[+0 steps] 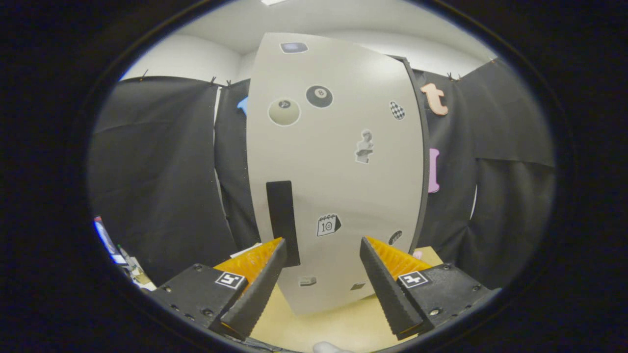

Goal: Open the shoe cabinet door, grab the shoes and put them into the shoe cabinet, then close the shoe cabinet door.

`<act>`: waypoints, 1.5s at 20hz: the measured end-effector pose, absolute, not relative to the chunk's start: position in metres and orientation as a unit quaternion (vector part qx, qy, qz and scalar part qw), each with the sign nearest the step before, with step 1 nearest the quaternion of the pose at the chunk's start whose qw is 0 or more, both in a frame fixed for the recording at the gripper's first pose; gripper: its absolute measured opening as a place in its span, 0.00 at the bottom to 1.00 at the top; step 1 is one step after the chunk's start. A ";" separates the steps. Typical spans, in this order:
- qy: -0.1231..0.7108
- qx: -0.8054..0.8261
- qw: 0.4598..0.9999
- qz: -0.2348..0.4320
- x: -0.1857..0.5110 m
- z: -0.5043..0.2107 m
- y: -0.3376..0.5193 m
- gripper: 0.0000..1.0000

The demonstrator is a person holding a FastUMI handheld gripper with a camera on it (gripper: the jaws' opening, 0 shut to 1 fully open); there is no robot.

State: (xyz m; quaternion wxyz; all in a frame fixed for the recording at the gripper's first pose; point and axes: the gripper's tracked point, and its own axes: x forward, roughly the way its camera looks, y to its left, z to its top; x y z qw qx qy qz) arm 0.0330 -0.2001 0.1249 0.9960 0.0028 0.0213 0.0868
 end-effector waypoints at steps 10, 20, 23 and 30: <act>-0.004 -0.009 0.999 0.038 -0.065 0.155 -0.240 0.98; -0.014 0.000 1.000 -0.003 -0.157 0.152 -0.304 0.98; -0.017 0.003 1.000 -0.009 -0.176 0.151 -0.316 0.98; -0.024 0.002 1.000 -0.010 -0.197 0.154 -0.327 0.98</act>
